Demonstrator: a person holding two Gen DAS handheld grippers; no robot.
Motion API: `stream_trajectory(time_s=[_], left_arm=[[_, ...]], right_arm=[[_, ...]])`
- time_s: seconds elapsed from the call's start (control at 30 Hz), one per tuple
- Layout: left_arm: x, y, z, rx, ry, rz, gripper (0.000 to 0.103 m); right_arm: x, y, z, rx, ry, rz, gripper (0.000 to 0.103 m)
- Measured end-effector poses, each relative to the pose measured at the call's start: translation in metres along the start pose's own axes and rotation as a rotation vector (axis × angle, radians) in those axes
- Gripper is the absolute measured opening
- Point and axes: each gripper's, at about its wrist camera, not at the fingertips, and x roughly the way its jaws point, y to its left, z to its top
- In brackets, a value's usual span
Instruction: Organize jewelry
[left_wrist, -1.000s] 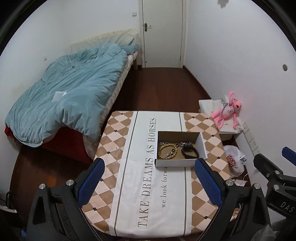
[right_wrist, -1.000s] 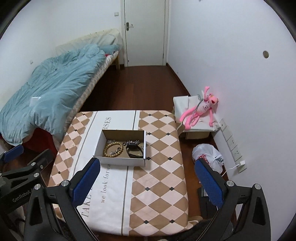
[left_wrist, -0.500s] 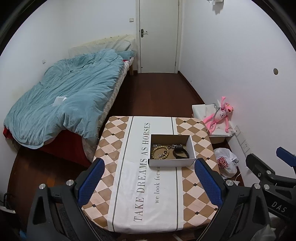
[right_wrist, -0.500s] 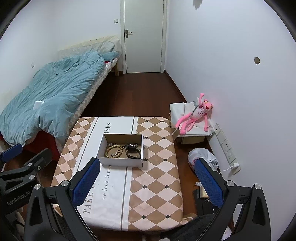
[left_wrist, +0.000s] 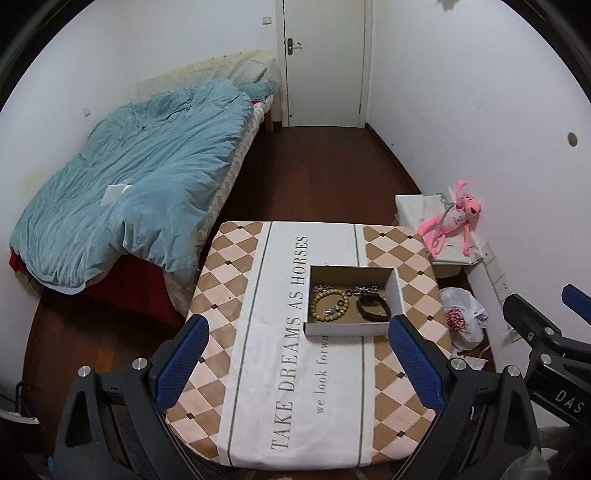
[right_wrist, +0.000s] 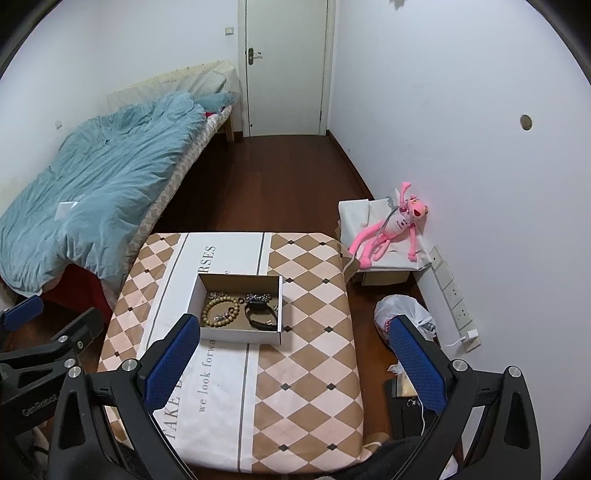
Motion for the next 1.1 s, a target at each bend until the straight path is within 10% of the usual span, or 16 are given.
stream_trajectory(time_s=[1.1], left_arm=[[0.061, -0.002, 0.016, 0.015, 0.101, -0.009, 0.099]], right_arm=[[0.077, 0.010, 0.013, -0.047, 0.162, -0.014, 0.103]])
